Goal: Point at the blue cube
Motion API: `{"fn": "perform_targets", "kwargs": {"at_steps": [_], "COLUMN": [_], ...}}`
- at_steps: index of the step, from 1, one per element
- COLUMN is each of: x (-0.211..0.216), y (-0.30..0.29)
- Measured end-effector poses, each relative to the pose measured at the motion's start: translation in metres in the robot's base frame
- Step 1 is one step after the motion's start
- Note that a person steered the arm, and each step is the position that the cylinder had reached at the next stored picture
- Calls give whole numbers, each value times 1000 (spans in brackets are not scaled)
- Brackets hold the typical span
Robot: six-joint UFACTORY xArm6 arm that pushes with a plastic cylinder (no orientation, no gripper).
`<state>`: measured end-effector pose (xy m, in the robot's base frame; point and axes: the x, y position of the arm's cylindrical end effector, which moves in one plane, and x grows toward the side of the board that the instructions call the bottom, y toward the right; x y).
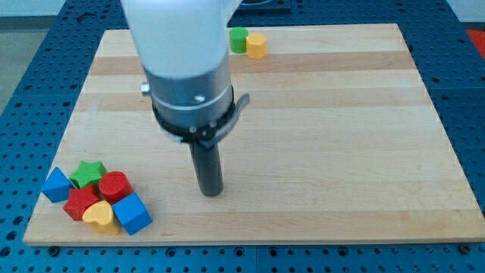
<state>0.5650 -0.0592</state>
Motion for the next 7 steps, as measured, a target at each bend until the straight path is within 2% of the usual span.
{"fn": "perform_targets", "kwargs": {"at_steps": [2,3,4,5,6,7], "x": [8,17,19,54,54,53], "y": [-9,-45,-52,-44,-44,-69]}}
